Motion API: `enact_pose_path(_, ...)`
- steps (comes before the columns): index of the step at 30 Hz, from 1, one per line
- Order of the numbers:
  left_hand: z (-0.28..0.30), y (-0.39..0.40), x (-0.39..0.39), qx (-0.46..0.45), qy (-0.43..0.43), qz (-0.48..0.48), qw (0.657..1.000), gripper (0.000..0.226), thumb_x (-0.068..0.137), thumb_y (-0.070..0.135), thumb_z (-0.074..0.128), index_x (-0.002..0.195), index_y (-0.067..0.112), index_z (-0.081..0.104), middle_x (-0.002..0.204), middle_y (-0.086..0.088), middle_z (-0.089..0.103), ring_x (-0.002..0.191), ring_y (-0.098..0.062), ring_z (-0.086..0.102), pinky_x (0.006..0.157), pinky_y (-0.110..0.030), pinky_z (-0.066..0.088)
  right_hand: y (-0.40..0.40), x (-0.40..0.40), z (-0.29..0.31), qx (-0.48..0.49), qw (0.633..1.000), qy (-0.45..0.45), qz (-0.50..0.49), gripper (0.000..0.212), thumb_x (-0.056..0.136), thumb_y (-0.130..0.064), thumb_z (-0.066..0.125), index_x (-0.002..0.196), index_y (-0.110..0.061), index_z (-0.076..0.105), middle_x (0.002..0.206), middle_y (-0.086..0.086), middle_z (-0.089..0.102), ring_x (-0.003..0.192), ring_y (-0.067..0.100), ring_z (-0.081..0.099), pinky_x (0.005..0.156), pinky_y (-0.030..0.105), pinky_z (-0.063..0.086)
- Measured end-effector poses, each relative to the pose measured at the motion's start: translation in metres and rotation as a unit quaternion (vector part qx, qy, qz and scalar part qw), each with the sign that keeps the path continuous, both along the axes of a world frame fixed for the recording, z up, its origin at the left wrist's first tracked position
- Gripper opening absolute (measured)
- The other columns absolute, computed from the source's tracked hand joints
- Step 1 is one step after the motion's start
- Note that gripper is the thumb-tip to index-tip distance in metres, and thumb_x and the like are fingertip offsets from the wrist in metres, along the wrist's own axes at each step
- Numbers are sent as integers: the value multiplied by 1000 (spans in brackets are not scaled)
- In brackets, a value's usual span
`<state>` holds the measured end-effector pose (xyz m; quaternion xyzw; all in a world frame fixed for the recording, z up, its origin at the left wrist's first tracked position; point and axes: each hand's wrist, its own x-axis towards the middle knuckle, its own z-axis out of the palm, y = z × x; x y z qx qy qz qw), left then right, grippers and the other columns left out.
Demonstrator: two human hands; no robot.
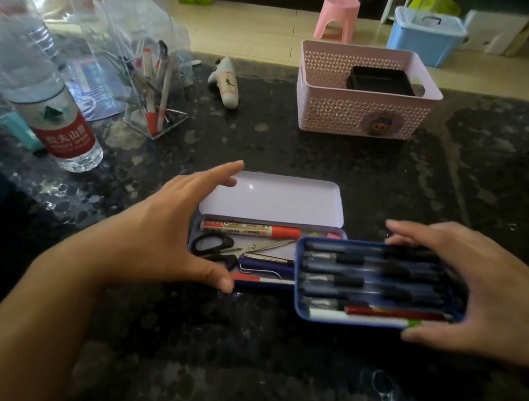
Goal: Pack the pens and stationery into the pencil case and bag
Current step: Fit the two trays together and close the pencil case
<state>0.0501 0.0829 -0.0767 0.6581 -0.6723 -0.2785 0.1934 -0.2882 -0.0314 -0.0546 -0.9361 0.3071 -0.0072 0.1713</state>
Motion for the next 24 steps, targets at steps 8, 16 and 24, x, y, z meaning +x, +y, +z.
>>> enact_pose_path(8, -5, -3, -3, -2, -79, -21, 997, 120, 51, 71, 76, 144, 54, 2, 147, 24, 27, 135, 0, 23, 114, -33, 25, -12, 88, -29, -16, 999, -32, 14, 104, 56, -69, 68, 141, -47, 15, 126, -13, 50, 112, 7, 43, 99, 40, 39)
enact_pose_path(16, -15, -9, -5, -14, -78, -15, 997, 113, 57, 66, 75, 144, 52, 4, 142, 20, 39, 128, -2, 35, 110, -38, 34, -12, 112, -35, -37, 999, -14, 32, 105, 58, -67, 70, 142, -47, 10, 130, -15, 46, 116, 6, 38, 99, 31, 32)
enact_pose_path(24, -17, -11, -2, -53, -61, -4, 997, 117, 56, 57, 82, 148, 41, 12, 132, 21, 50, 114, 6, 46, 99, -14, 35, -11, 108, -35, -27, 999, -20, 38, 103, 63, -66, 69, 143, -44, 9, 137, -11, 45, 122, 8, 37, 104, 33, 31)
